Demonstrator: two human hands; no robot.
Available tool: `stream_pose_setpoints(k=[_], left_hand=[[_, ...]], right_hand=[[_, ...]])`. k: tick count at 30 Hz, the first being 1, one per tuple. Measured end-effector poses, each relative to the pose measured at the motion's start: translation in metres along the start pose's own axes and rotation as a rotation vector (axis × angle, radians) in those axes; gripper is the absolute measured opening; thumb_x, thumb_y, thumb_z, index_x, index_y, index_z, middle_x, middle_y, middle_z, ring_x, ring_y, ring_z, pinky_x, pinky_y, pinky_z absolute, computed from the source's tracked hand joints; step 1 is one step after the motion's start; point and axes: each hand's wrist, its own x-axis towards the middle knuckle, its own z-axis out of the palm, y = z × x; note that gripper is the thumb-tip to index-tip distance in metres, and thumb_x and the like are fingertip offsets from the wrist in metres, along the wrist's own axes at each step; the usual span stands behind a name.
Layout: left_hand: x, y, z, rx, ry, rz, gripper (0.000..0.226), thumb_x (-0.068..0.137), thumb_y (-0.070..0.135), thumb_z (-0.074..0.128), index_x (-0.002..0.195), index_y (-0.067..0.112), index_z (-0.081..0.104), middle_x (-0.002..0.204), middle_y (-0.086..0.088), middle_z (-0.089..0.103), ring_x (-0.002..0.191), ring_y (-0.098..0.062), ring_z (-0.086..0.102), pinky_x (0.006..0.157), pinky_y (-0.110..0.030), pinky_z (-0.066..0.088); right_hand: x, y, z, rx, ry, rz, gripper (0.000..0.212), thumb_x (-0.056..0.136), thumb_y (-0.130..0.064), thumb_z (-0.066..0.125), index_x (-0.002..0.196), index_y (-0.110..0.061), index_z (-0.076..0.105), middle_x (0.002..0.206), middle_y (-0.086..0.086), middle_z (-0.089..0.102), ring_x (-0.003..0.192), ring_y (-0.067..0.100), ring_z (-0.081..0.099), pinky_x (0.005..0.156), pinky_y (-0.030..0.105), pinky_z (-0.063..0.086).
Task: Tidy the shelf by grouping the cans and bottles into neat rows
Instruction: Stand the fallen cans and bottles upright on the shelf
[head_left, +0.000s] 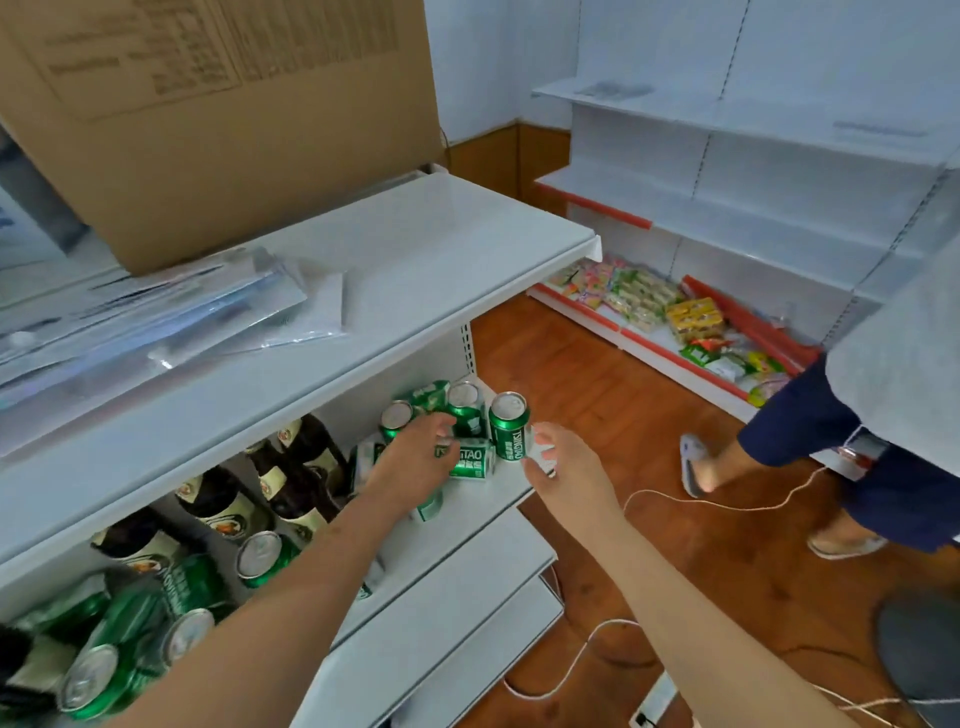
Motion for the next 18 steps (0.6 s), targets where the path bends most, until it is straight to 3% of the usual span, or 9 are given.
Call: stream_pose_setpoints(k=[7,12,15,18], left_hand=[[0.046,-0.017,0.034,0.046,-0.070,-0.020,0.049,0.091,0.024,0.064,0.137,0.014,0.051,0.134,-0.007,0.054,0.121,-0.022,0.054,0.102,-0.038,0.044],[0.066,-0.020,0.048,0.019,0.041,-0.094,0.048,0.088,0.018,0.067,0.132,0.013,0.049,0.128,-0.008,0.047,0.110,-0.024,0.053,0.094,-0.037,0.048],[0.075,-0.018,0.050,0.043,0.139,-0.180,0.048,0.086,0.017,0.067,0.128,0.017,0.044,0.128,-0.004,0.041,0.115,-0.023,0.049,0.091,-0.040,0.051],[0.089,-0.022,0.053,0.074,0.154,-0.207,0.069,0.085,0.021,0.070,0.143,0.019,0.032,0.143,-0.007,0.033,0.132,-0.026,0.041,0.104,-0.040,0.045]], right_hand=[[0.076,0.018,0.023,-0.206,-0.046,-0.022,0.064,0.085,-0.031,0.071,0.142,-0.026,0.042,0.136,0.001,0.050,0.123,0.023,0.049,0.101,0.034,0.043],[0.112,0.024,0.036,-0.247,-0.210,0.044,0.092,0.079,-0.037,0.077,0.153,-0.027,0.024,0.150,0.001,0.035,0.131,0.026,0.043,0.101,0.038,0.047],[0.123,0.032,0.043,-0.212,-0.278,0.051,0.088,0.078,-0.036,0.078,0.150,-0.025,0.028,0.145,0.002,0.041,0.127,0.024,0.047,0.099,0.036,0.047],[0.132,0.043,0.047,-0.187,-0.321,0.010,0.081,0.076,-0.032,0.081,0.143,-0.024,0.035,0.134,0.004,0.050,0.120,0.023,0.053,0.094,0.033,0.047]])
